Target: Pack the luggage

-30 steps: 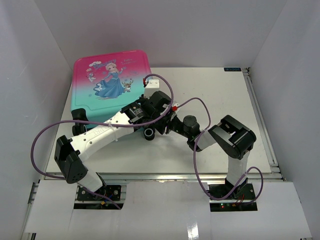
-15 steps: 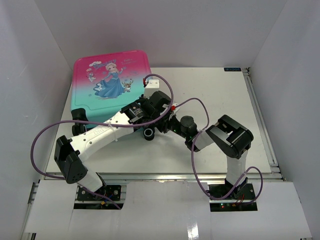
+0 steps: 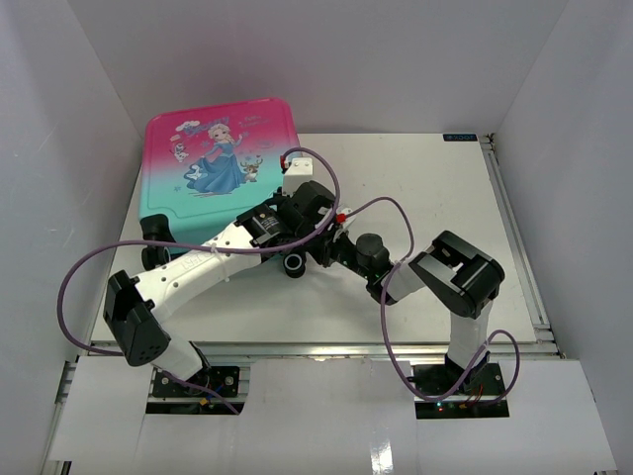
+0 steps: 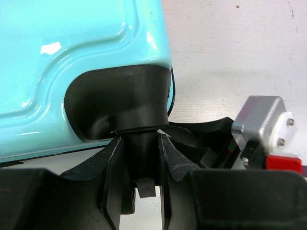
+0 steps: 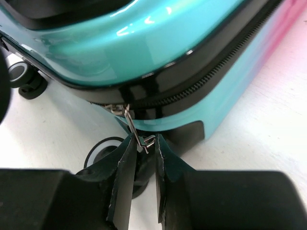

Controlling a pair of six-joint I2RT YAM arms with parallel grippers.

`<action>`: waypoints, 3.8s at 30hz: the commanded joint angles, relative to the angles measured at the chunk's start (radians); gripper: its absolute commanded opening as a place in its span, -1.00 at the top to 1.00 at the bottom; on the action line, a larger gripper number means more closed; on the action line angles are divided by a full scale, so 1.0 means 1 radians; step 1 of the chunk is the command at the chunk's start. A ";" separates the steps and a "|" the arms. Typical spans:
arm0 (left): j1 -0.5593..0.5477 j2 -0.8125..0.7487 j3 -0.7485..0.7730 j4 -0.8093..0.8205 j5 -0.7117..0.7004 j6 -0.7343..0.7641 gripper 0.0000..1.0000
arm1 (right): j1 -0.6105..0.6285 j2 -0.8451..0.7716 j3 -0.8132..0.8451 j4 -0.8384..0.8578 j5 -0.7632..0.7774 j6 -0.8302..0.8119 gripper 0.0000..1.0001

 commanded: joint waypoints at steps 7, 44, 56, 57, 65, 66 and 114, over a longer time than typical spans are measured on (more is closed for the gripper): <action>-0.013 -0.191 -0.040 0.119 -0.027 0.045 1.00 | -0.018 -0.146 -0.026 0.173 0.308 -0.092 0.85; -0.014 -0.247 -0.078 0.126 0.009 0.053 1.00 | -0.015 -0.166 -0.189 0.370 -0.167 -0.102 -0.30; -0.014 -0.230 -0.065 0.138 0.014 0.064 1.00 | 0.045 -0.096 -0.094 0.405 -0.083 -0.099 -0.43; -0.014 -0.230 -0.061 0.139 0.014 0.068 1.00 | 0.049 -0.093 -0.086 0.405 -0.069 -0.102 -0.43; -0.014 -0.234 -0.055 0.143 0.012 0.078 1.00 | 0.078 -0.064 -0.014 0.375 -0.036 -0.104 -0.44; -0.014 -0.235 -0.055 0.143 0.015 0.079 1.00 | 0.085 -0.059 -0.005 0.365 -0.020 -0.107 -0.43; -0.025 -0.330 -0.130 0.151 -0.013 0.078 1.00 | 0.160 -0.156 -0.048 0.296 0.629 -0.290 0.85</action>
